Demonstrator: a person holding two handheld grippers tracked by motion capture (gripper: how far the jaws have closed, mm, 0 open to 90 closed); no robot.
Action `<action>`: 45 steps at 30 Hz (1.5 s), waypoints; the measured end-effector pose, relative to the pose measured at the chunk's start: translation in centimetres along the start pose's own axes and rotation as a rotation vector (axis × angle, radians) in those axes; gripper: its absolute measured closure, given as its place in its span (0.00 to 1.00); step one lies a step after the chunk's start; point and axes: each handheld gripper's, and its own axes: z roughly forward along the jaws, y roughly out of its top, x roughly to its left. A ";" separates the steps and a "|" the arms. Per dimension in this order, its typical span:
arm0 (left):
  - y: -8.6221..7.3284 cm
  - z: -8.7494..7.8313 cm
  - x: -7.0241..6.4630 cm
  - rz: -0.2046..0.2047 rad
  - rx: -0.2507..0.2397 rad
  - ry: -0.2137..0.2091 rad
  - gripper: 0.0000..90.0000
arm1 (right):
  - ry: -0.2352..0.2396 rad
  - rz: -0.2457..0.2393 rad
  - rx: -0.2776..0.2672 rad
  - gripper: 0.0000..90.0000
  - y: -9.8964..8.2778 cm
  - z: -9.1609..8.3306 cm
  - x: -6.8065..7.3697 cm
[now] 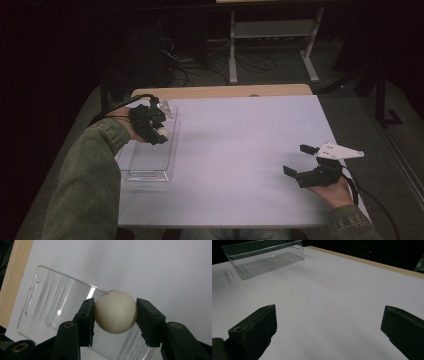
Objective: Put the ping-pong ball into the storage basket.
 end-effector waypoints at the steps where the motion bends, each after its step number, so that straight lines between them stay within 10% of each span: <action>1: -0.2 0.0 0.0 0.001 -0.003 0.001 0.56 | 0.000 0.000 0.000 0.00 0.0 0.0 0.0; 45: -3.3 2.7 -0.7 -0.021 0.025 -0.053 0.56 | 0.001 -0.001 0.005 0.00 0.0 0.0 0.0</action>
